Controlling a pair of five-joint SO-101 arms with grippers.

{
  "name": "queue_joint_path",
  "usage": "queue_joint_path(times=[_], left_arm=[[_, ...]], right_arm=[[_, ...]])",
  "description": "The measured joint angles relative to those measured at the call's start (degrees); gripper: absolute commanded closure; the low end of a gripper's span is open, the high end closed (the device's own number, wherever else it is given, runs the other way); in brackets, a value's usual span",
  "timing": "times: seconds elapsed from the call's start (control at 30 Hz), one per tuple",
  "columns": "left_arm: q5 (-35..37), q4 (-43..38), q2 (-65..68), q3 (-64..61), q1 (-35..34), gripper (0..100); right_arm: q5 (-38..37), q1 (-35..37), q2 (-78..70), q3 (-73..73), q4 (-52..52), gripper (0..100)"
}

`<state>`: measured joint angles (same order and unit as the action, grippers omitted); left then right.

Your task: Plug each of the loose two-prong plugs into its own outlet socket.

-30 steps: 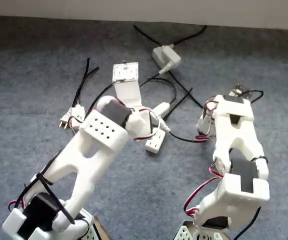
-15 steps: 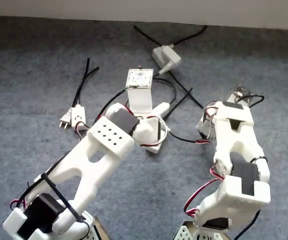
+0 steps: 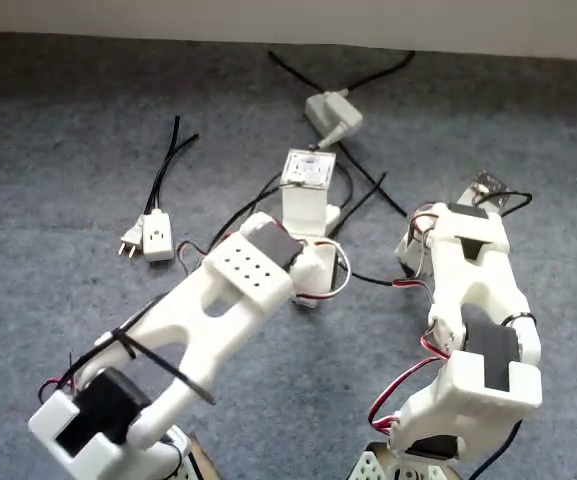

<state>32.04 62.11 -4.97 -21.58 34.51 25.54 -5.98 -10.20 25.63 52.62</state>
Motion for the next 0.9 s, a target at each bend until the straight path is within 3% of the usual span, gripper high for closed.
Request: queue_joint_path(times=[0.23, 0.47, 0.6, 0.9], left_arm=[[-0.1, 7.4, 9.8, 12.5, -2.3, 99], [-0.2, 9.9, 5.4, 9.1, -4.7, 99], [-0.2, 7.5, 2.4, 5.6, -4.8, 99], [-6.0, 6.3, 4.3, 5.4, -4.7, 99]], right_arm=[[0.0, 0.0, 0.0, 0.0, 0.0, 70.4], [0.0, 0.0, 0.0, 0.0, 0.0, 70.4], [0.0, 0.0, 0.0, 0.0, 0.0, 70.4], [0.0, 0.0, 0.0, 0.0, 0.0, 70.4]])
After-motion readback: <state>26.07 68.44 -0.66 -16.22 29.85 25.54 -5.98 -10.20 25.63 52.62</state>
